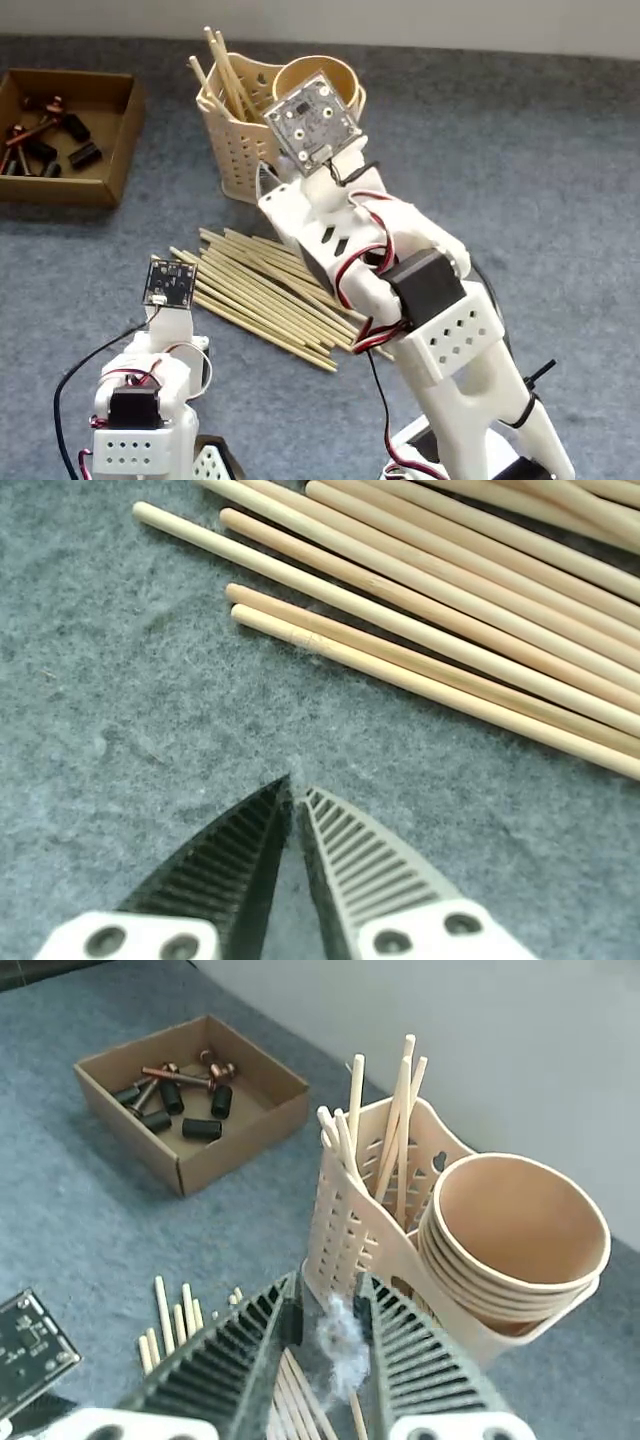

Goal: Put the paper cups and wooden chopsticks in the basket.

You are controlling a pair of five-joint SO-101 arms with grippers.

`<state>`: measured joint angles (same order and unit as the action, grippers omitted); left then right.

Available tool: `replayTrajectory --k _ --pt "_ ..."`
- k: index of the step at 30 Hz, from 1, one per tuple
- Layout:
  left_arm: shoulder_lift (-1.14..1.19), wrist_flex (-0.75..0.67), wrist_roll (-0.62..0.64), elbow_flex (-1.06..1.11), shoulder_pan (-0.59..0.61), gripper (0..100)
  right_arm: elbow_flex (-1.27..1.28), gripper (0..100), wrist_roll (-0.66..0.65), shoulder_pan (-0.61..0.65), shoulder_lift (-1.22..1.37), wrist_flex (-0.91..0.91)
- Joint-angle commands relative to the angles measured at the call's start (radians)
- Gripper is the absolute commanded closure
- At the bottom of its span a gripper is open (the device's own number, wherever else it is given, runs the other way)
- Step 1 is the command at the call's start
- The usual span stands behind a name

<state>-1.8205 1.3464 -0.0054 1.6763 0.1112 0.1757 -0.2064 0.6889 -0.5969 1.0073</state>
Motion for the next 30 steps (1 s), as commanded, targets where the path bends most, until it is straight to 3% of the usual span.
replayTrajectory --k 1,14,30 --pt "-0.004 0.008 -0.003 0.019 -0.005 99 -0.002 90.3 0.008 0.005 -0.045 0.061" --pt "-0.004 0.008 -0.003 0.019 -0.005 99 0.008 90.3 0.005 0.005 -0.110 0.266" --pt "-0.004 0.008 -0.003 0.019 -0.005 99 0.271 90.3 0.002 0.004 -0.111 0.269"
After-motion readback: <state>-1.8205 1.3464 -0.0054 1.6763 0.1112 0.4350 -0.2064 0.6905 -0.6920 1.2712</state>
